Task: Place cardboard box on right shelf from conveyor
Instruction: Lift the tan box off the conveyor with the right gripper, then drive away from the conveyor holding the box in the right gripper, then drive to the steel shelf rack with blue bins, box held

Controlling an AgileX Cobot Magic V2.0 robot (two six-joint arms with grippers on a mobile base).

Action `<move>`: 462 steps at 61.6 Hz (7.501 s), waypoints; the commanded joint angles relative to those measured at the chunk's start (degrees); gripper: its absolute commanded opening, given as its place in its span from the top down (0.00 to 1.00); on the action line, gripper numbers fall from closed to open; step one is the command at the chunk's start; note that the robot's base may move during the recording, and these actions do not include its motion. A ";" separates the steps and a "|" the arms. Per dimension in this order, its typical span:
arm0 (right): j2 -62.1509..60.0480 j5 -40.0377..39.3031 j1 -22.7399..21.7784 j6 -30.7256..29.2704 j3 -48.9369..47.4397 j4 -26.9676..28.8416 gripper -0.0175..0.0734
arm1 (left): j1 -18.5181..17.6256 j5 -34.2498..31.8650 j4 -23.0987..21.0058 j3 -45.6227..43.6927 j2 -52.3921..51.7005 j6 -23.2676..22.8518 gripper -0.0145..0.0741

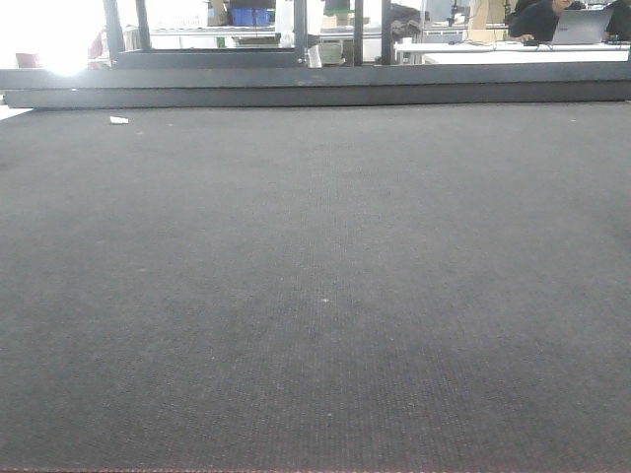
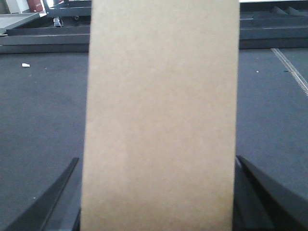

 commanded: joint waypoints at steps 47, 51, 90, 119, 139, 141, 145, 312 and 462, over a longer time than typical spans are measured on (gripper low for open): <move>0.84 -5.63 -0.37 -0.67 -1.61 -0.63 0.55 | -0.24 -4.95 -0.34 0.48 -0.84 0.02 0.97; 0.84 -5.63 -0.37 -0.67 -1.61 -0.63 0.55 | -0.24 -4.95 -0.34 0.48 -0.84 0.02 0.97; 0.84 -5.63 -0.37 -0.67 -1.61 -0.63 0.55 | -0.24 -4.95 -0.34 0.48 -0.84 0.02 0.97; 0.84 -5.63 -0.37 -0.67 -1.61 -0.63 0.55 | -0.24 -4.95 -0.34 0.48 -0.84 0.02 0.97; 0.84 -5.63 -0.37 -0.67 -1.61 -0.63 0.55 | -0.24 -4.95 -0.34 0.48 -0.84 0.02 0.97; 0.84 -5.63 -0.37 -0.67 -1.61 -0.63 0.55 | -0.24 -4.95 -0.34 0.48 -0.84 0.02 0.97; 0.84 -5.63 -0.37 -0.67 -1.61 -0.63 0.55 | -0.24 -4.95 -0.34 0.48 -0.84 0.02 0.97; 0.84 -5.47 -0.37 -0.67 -1.61 -0.63 0.55 | -0.24 -4.95 -0.34 0.48 -0.84 0.02 0.97; 0.84 -5.41 -0.37 -0.67 -1.61 -0.63 0.55 | -0.24 -4.95 -0.34 0.48 -0.94 0.02 0.97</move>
